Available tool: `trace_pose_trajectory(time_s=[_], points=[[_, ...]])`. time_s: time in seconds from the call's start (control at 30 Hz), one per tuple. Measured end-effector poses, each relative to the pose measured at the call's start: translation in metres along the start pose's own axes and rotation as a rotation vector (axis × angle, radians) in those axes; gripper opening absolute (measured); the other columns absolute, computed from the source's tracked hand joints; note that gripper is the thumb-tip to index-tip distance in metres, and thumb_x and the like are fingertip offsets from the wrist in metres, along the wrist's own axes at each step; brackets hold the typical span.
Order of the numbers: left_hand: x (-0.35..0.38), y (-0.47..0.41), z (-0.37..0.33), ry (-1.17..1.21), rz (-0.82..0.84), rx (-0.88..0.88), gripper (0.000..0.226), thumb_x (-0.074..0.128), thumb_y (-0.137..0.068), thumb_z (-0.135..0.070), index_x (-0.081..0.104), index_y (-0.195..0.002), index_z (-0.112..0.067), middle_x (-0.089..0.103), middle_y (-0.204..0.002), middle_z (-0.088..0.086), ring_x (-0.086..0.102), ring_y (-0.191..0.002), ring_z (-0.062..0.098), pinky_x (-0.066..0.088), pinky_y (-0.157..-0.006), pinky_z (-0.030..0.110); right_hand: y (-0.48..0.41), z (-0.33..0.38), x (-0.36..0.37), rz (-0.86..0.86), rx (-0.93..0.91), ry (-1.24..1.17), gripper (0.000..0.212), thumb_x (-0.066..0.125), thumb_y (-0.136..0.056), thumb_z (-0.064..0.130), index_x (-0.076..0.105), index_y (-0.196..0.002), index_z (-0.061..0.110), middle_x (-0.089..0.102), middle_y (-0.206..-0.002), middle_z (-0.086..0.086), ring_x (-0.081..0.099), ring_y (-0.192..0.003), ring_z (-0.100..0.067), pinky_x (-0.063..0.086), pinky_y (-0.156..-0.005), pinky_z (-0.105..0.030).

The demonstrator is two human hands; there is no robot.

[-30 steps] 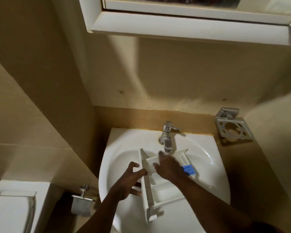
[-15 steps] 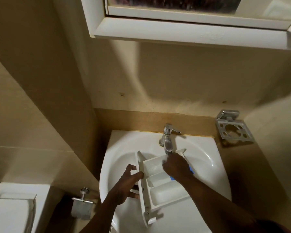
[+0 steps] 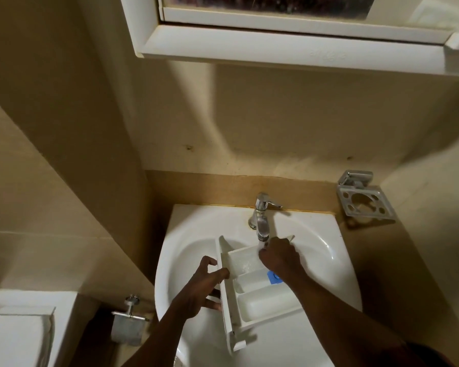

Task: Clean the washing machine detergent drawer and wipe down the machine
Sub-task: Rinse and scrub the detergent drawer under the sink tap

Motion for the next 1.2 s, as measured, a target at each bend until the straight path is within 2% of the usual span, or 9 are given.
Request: trace_pose_trajectory(time_s=[0.07,0.17,0.27,0.37,0.53,0.73,0.87,1.0,1.2], points=[[-0.001,0.0,0.0,0.003,0.0,-0.002,0.035,0.063,-0.089,-0.025,0.04,-0.114,-0.017,0.063,-0.098,0.016,0.067,-0.078,0.032,0.061,-0.074,0.049,0.006,0.011,0.006,0.013,-0.053,-0.018,0.028,0.052,-0.089,0.036,0.064,-0.105,0.015,0.068,-0.104,-0.007,0.064,-0.101,-0.027,0.05,-0.085,-0.033],[-0.001,-0.001,0.001,0.01,-0.001,-0.011,0.038,0.064,-0.086,-0.026,0.04,-0.115,-0.017,0.064,-0.098,0.017,0.067,-0.078,0.032,0.061,-0.074,0.049,0.025,0.037,0.025,0.085,-0.348,0.084,0.015,0.043,-0.093,0.033,0.053,-0.103,0.026,0.067,-0.099,-0.004,0.065,-0.093,-0.028,0.05,-0.078,-0.036],[0.005,-0.002,-0.003,-0.008,0.006,-0.017,0.043,0.066,-0.081,-0.029,0.041,-0.113,-0.017,0.063,-0.099,0.017,0.066,-0.074,0.031,0.06,-0.071,0.048,0.033,0.049,0.044,0.313,-0.498,0.021,0.024,0.047,-0.092,0.019,0.058,-0.107,0.034,0.066,-0.111,0.002,0.062,-0.101,-0.021,0.051,-0.086,-0.035],[0.007,-0.003,-0.003,-0.009,0.008,-0.018,0.043,0.066,-0.08,-0.029,0.042,-0.114,-0.017,0.06,-0.097,0.015,0.065,-0.072,0.03,0.059,-0.07,0.046,0.016,0.03,0.038,0.317,-0.391,0.045,0.03,0.045,-0.088,0.021,0.064,-0.11,0.031,0.067,-0.116,0.003,0.061,-0.107,-0.021,0.05,-0.09,-0.034],[0.007,-0.005,-0.006,-0.032,0.01,-0.013,0.039,0.065,-0.087,-0.024,0.041,-0.116,-0.017,0.061,-0.096,0.013,0.066,-0.075,0.029,0.06,-0.071,0.049,-0.007,-0.017,0.015,0.211,-0.024,0.155,0.027,0.045,-0.089,0.017,0.059,-0.107,0.003,0.061,-0.107,-0.018,0.06,-0.101,-0.032,0.045,-0.076,-0.034],[0.005,-0.003,-0.009,-0.018,-0.022,-0.008,0.038,0.065,-0.087,-0.02,0.04,-0.115,-0.019,0.06,-0.087,0.01,0.064,-0.069,0.026,0.059,-0.064,0.043,0.029,0.065,0.055,0.379,-0.403,0.033,0.016,0.051,-0.087,0.022,0.065,-0.093,0.016,0.067,-0.11,-0.01,0.061,-0.105,-0.03,0.047,-0.085,-0.032],[-0.001,-0.001,-0.012,-0.024,-0.047,0.021,0.039,0.065,-0.087,-0.018,0.04,-0.117,-0.021,0.061,-0.09,0.011,0.066,-0.073,0.026,0.06,-0.071,0.047,0.008,0.02,0.029,0.223,-0.195,0.109,0.032,0.045,-0.092,0.039,0.062,-0.11,0.019,0.064,-0.115,-0.006,0.059,-0.109,-0.027,0.045,-0.088,-0.034],[0.005,0.002,-0.014,-0.027,-0.027,0.042,0.04,0.065,-0.087,-0.019,0.041,-0.118,-0.022,0.06,-0.094,0.013,0.067,-0.075,0.025,0.062,-0.067,0.043,-0.001,-0.008,0.007,0.042,-0.021,0.085,0.033,0.047,-0.091,0.038,0.064,-0.107,0.014,0.067,-0.111,-0.008,0.061,-0.106,-0.026,0.048,-0.088,-0.034],[0.003,0.001,-0.01,-0.033,-0.048,0.002,0.039,0.067,-0.084,-0.027,0.042,-0.113,-0.021,0.066,-0.09,0.014,0.066,-0.067,0.028,0.061,-0.064,0.046,0.038,0.06,0.038,0.323,-0.434,-0.196,0.019,0.056,-0.089,0.021,0.057,-0.108,0.025,0.067,-0.103,-0.002,0.064,-0.093,-0.023,0.052,-0.079,-0.033]])
Point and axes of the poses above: each hand's wrist, its own y-axis away from the middle knuckle, its own x-axis out of the palm, z = x × y, the point moved 10 cm from there along -y, towards the middle knuckle
